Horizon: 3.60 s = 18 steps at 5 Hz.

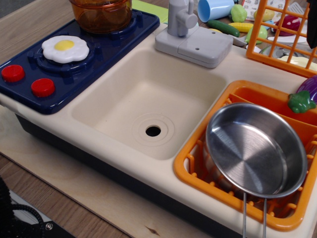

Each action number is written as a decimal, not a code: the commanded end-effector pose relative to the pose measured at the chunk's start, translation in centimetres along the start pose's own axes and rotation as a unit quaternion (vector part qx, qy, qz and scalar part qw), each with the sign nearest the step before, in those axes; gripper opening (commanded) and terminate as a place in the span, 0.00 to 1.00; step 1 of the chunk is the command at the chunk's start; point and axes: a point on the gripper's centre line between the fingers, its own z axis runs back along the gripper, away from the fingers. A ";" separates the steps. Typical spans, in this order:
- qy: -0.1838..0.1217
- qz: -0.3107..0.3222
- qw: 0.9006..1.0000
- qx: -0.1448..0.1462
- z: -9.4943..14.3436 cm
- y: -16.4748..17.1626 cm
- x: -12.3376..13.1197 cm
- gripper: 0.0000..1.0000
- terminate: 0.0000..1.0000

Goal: Put eggplant into pan

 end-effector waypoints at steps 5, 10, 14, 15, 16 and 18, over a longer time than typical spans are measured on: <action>-0.014 -0.014 1.000 0.011 -4.1 0.7 0.6 1.00 0.00; 0.007 -0.004 1.000 0.029 -4.9 -0.2 -0.2 0.00 0.00; 0.037 0.027 0.997 0.055 1.0 -0.2 -6.3 0.00 0.00; 0.025 0.035 0.997 0.062 0.1 -0.5 -8.2 0.00 0.00; 0.003 0.037 0.998 0.044 -0.6 -0.9 -9.0 1.00 0.00; 0.003 0.037 0.998 0.044 -0.6 -0.9 -9.0 1.00 1.00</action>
